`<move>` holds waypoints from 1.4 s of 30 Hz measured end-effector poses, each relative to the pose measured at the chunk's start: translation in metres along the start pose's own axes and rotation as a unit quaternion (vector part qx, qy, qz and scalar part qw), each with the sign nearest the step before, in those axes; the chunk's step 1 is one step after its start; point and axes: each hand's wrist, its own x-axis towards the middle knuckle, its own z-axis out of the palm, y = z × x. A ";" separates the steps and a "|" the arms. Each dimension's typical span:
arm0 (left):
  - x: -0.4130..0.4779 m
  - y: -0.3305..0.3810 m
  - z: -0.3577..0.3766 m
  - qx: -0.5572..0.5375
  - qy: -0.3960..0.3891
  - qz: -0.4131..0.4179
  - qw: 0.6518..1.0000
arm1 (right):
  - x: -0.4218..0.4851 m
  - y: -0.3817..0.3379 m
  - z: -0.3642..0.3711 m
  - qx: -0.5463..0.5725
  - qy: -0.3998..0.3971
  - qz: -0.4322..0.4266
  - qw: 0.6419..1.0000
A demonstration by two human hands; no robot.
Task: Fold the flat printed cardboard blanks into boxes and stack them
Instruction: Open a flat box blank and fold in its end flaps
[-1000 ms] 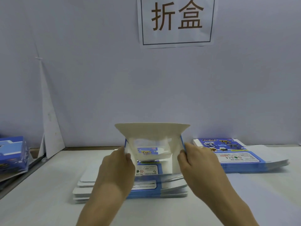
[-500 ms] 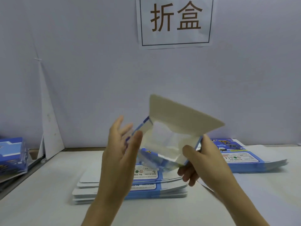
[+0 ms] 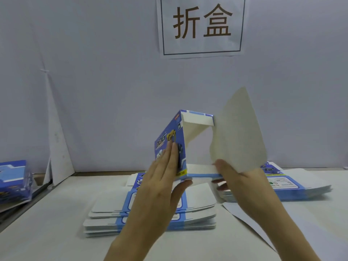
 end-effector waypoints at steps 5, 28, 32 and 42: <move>-0.001 -0.016 -0.008 -0.031 -0.045 -0.055 0.997 | -0.001 -0.001 -0.012 0.047 -0.029 -0.065 0.996; -0.008 -0.024 -0.023 -0.086 -0.071 0.042 0.993 | 0.020 0.046 0.025 0.567 -0.292 0.318 0.701; -0.001 -0.024 -0.036 -0.068 -0.045 0.042 0.996 | 0.031 0.040 0.009 0.596 -0.167 0.217 0.755; -0.004 -0.013 -0.025 -0.078 -0.073 0.022 0.994 | 0.030 0.047 0.015 0.581 -0.189 0.270 0.744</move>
